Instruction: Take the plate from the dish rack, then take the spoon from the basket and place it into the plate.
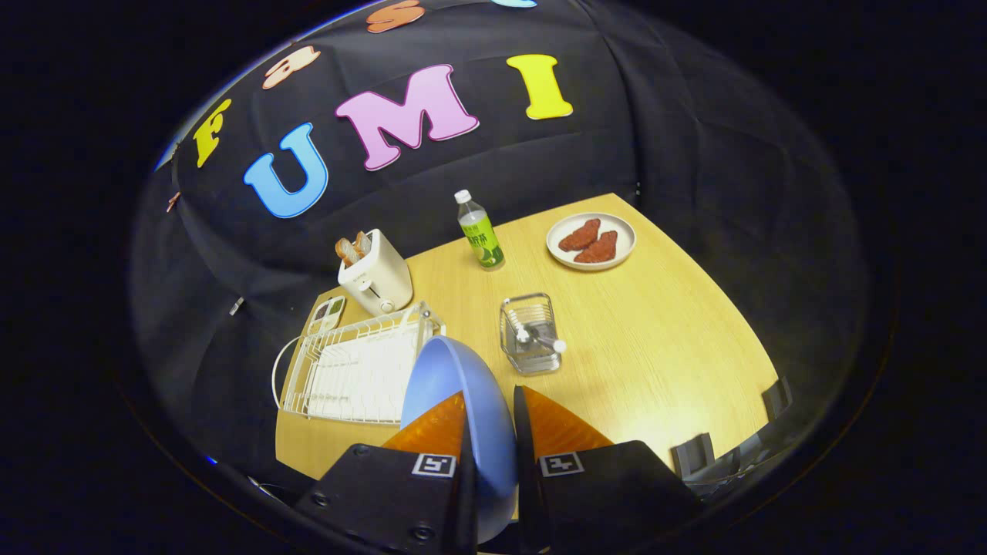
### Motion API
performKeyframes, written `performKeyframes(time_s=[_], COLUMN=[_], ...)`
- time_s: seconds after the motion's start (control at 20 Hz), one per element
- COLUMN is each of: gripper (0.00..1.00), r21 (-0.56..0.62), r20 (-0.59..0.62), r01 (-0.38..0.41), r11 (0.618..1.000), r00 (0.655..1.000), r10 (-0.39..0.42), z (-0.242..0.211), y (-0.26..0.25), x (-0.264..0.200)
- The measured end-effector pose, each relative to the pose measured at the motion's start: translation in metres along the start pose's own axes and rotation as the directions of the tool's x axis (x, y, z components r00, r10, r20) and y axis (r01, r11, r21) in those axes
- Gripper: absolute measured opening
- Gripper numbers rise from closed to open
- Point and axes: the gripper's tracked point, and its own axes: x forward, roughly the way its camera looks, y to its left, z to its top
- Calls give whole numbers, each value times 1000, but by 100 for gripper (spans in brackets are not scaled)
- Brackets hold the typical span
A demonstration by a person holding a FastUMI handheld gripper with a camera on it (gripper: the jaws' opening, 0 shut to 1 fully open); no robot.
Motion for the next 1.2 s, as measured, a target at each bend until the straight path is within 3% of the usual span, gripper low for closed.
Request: performKeyframes(time_s=[0.2,0.45,0.75,0.95,1.2], gripper=[25,25,25,26,29], r21=[89,219,158,138,62], r20=[-85,-161,-209,-260,-296], r01=[-23,-51,-98,-147,-169], r11=[996,974,983,980,984], r00=[996,983,969,949,938], r10=[30,88,130,179,180], z=[-46,-74,-81,-90,-100], y=[-33,-56,-70,-72,-92], x=[5,57,103,111,125])
